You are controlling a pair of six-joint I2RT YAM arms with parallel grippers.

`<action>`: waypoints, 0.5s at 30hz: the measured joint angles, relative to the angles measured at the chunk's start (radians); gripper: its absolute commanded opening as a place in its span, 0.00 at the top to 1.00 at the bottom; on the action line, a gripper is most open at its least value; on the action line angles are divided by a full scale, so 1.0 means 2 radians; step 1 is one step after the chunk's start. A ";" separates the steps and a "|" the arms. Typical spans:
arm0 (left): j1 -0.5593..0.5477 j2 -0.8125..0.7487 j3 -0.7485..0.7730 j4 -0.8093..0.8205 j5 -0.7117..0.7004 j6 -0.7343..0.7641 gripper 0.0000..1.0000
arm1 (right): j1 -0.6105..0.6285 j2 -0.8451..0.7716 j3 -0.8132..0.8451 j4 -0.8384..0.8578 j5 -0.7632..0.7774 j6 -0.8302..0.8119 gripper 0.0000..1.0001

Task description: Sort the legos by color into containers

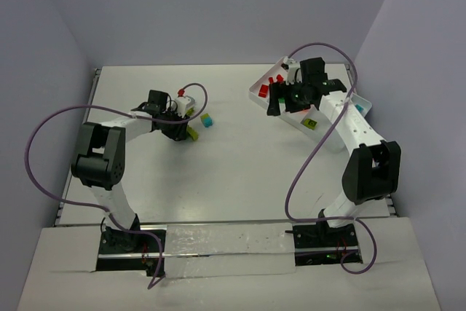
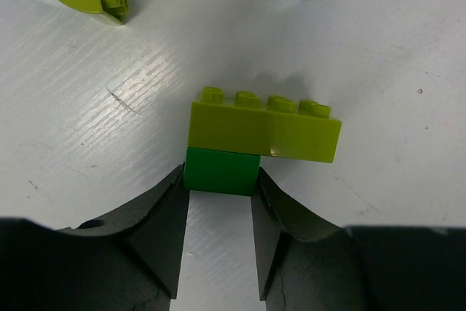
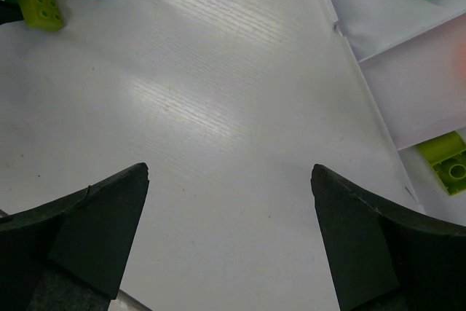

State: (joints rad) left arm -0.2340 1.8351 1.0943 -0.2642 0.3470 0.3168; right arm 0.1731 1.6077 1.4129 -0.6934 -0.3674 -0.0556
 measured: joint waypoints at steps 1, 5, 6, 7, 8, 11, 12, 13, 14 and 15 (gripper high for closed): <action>0.000 0.000 0.000 0.000 0.000 0.000 0.77 | 0.001 0.000 -0.004 0.004 -0.003 0.003 0.00; 0.000 -0.004 -0.001 -0.001 0.007 -0.001 1.00 | 0.003 -0.003 -0.035 0.027 -0.031 0.021 0.00; -0.001 -0.010 -0.003 -0.002 0.010 -0.003 1.00 | 0.003 -0.005 -0.044 0.031 -0.044 0.027 0.00; -0.001 -0.017 -0.006 -0.005 0.013 -0.004 1.00 | 0.003 -0.006 -0.052 0.035 -0.058 0.033 0.01; -0.003 -0.027 -0.008 -0.007 0.015 -0.006 1.00 | 0.004 -0.007 -0.058 0.038 -0.074 0.040 0.01; -0.017 -0.084 -0.022 -0.014 0.020 -0.009 1.00 | 0.007 -0.007 -0.063 0.053 -0.130 0.063 0.01; -0.025 -0.108 -0.027 -0.016 0.023 -0.009 1.00 | 0.010 -0.007 -0.062 0.061 -0.150 0.070 0.01; -0.035 -0.133 -0.031 -0.016 0.024 -0.009 1.00 | 0.014 -0.007 -0.062 0.069 -0.172 0.078 0.01; -0.045 -0.158 -0.036 -0.015 0.024 -0.009 1.00 | 0.020 -0.007 -0.062 0.077 -0.192 0.086 0.01; -0.058 -0.184 -0.041 -0.015 0.025 -0.010 1.00 | 0.028 -0.007 -0.062 0.086 -0.214 0.095 0.01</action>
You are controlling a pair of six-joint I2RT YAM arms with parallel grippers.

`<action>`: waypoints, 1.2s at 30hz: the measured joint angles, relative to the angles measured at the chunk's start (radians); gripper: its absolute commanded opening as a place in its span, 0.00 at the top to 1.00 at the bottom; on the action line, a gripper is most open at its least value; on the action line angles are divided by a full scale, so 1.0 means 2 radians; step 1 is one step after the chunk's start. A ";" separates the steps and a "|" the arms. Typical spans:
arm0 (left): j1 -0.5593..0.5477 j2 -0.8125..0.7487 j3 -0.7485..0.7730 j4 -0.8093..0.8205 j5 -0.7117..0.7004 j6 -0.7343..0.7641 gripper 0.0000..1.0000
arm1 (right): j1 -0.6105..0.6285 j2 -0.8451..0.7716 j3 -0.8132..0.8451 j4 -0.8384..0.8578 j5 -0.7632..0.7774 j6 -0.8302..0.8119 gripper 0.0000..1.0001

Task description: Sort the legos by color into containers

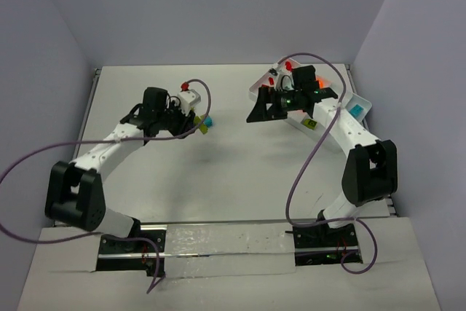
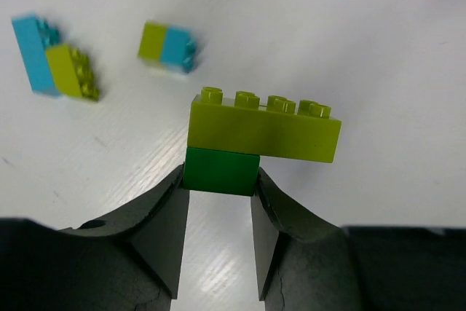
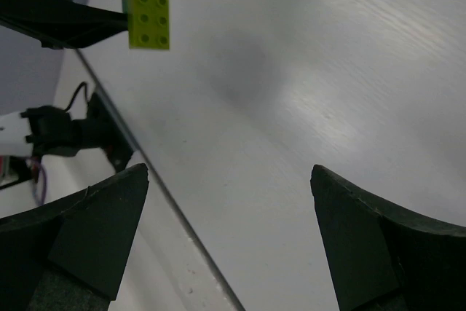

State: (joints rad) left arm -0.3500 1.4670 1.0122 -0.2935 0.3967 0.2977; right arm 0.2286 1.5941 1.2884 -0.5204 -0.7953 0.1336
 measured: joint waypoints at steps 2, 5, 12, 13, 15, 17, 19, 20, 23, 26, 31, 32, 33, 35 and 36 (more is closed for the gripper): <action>-0.025 -0.044 -0.007 0.002 0.003 0.000 1.00 | 0.020 0.000 0.000 0.017 -0.037 0.016 0.01; -0.065 -0.091 -0.019 0.005 0.001 -0.002 1.00 | 0.059 0.003 0.000 0.051 -0.086 0.044 0.01; -0.114 -0.103 -0.020 -0.007 -0.005 -0.016 1.00 | 0.126 0.031 0.004 0.084 -0.149 0.077 0.06; -0.119 -0.103 -0.019 -0.009 -0.006 -0.017 1.00 | 0.129 0.035 0.005 0.084 -0.153 0.079 0.08; -0.127 -0.103 -0.016 -0.015 -0.009 -0.018 1.00 | 0.131 0.043 0.012 0.084 -0.158 0.083 0.09; -0.134 -0.103 -0.011 -0.019 -0.011 -0.021 1.00 | 0.131 0.050 0.018 0.085 -0.159 0.084 0.12; -0.140 -0.103 -0.006 -0.023 -0.012 -0.022 1.00 | 0.131 0.055 0.021 0.084 -0.159 0.086 0.17; -0.143 -0.103 -0.003 -0.024 -0.013 -0.024 1.00 | 0.131 0.057 0.022 0.084 -0.159 0.088 0.22; -0.146 -0.103 0.002 -0.025 -0.013 -0.026 1.00 | 0.131 0.062 0.024 0.085 -0.162 0.093 0.34; -0.146 -0.103 0.004 -0.025 -0.016 -0.026 1.00 | 0.131 0.069 0.024 0.085 -0.167 0.098 0.45; -0.147 -0.104 0.004 -0.024 -0.025 -0.025 1.00 | 0.128 0.073 0.021 0.095 -0.170 0.119 0.62; -0.148 -0.104 0.004 -0.022 -0.028 -0.025 1.00 | 0.127 0.073 0.019 0.101 -0.173 0.125 0.68; -0.148 -0.104 0.004 -0.021 -0.031 -0.025 1.00 | 0.125 0.073 0.016 0.110 -0.177 0.133 0.76; -0.149 -0.105 0.003 -0.020 -0.034 -0.025 1.00 | 0.121 0.073 0.008 0.129 -0.184 0.149 0.93; -0.149 -0.105 0.002 -0.019 -0.035 -0.025 1.00 | 0.118 0.073 0.004 0.137 -0.188 0.156 1.00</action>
State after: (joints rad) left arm -0.6482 1.2575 1.0170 -0.3309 0.3269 0.2482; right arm 0.4650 1.7401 1.2973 -0.2467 -1.1709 0.4463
